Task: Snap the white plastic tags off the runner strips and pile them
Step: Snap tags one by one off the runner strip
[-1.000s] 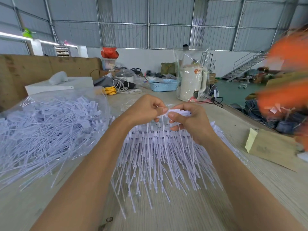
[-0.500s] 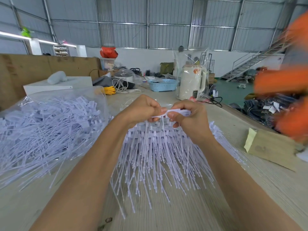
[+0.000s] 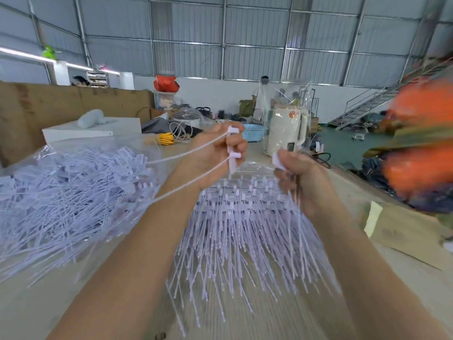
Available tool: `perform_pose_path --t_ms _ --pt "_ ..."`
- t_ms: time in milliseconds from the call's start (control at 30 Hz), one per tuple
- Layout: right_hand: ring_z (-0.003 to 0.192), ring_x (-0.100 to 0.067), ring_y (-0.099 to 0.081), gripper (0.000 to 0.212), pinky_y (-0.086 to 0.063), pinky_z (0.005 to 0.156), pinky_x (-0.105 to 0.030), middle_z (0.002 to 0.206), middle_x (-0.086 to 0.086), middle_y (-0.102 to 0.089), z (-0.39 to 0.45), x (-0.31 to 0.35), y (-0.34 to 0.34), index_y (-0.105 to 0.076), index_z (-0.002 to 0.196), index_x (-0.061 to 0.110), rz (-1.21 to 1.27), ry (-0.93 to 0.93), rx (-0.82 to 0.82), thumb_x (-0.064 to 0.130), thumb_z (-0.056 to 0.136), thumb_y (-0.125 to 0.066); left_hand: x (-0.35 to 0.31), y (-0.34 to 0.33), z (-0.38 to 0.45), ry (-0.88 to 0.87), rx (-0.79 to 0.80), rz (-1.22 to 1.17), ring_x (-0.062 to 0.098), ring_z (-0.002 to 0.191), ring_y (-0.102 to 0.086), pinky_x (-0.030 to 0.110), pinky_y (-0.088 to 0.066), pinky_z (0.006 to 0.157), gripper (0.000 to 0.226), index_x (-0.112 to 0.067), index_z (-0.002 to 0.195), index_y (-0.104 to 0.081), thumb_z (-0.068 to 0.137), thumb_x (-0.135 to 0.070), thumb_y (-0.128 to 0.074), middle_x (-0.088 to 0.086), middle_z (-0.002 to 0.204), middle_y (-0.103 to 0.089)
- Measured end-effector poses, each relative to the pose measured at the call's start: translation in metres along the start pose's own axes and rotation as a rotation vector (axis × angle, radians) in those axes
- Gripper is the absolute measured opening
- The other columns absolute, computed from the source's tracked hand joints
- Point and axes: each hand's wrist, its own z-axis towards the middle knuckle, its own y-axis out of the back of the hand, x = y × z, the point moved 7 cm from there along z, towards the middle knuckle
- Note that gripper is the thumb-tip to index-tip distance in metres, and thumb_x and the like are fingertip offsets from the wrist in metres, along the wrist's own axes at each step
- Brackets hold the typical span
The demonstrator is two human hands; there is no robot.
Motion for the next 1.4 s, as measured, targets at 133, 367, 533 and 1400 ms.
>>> perform_pose_path --t_ms 133,367,533,1400 --pt "0.036 -0.005 -0.03 0.027 -0.02 0.03 -0.015 0.051 0.001 -0.043 0.001 -0.018 -0.019 -0.053 0.063 0.015 -0.173 -0.084 0.026 0.027 0.083 -0.067 0.009 -0.007 0.002 -0.051 0.017 -0.213 0.009 0.054 -0.021 0.024 -0.023 0.062 0.037 -0.016 0.05 -0.051 0.079 -0.037 -0.041 -0.006 0.048 -0.033" --pt "0.035 -0.007 -0.027 0.044 -0.02 0.033 -0.013 0.045 0.0 -0.04 0.001 -0.029 -0.02 -0.061 0.083 0.008 -0.319 -0.132 0.022 0.049 0.072 -0.07 0.021 -0.001 0.007 -0.115 -0.066 -0.291 0.01 0.05 -0.031 0.021 -0.026 0.058 0.065 -0.016 0.043 -0.044 0.099 -0.041 -0.023 -0.004 0.053 -0.026" --pt "0.036 -0.006 -0.031 0.064 -0.022 0.035 -0.014 0.047 0.004 -0.042 -0.005 -0.032 -0.028 -0.06 0.083 0.011 -0.386 -0.116 0.082 0.068 0.056 -0.065 0.023 -0.008 0.006 -0.151 -0.065 -0.191 0.011 0.054 -0.043 0.021 -0.04 0.061 0.069 -0.018 0.039 -0.044 0.098 -0.047 -0.024 -0.001 0.054 -0.037" --pt "0.045 -0.003 -0.035 0.048 -0.028 0.049 -0.019 0.047 0.01 -0.042 -0.018 0.023 -0.029 -0.052 0.053 0.018 -0.636 0.633 -0.117 0.016 0.099 -0.041 0.015 -0.019 -0.002 -0.283 -0.296 0.889 0.008 0.041 -0.04 0.024 -0.042 0.046 0.037 -0.001 0.078 -0.066 0.094 -0.032 -0.055 0.001 0.047 -0.046"
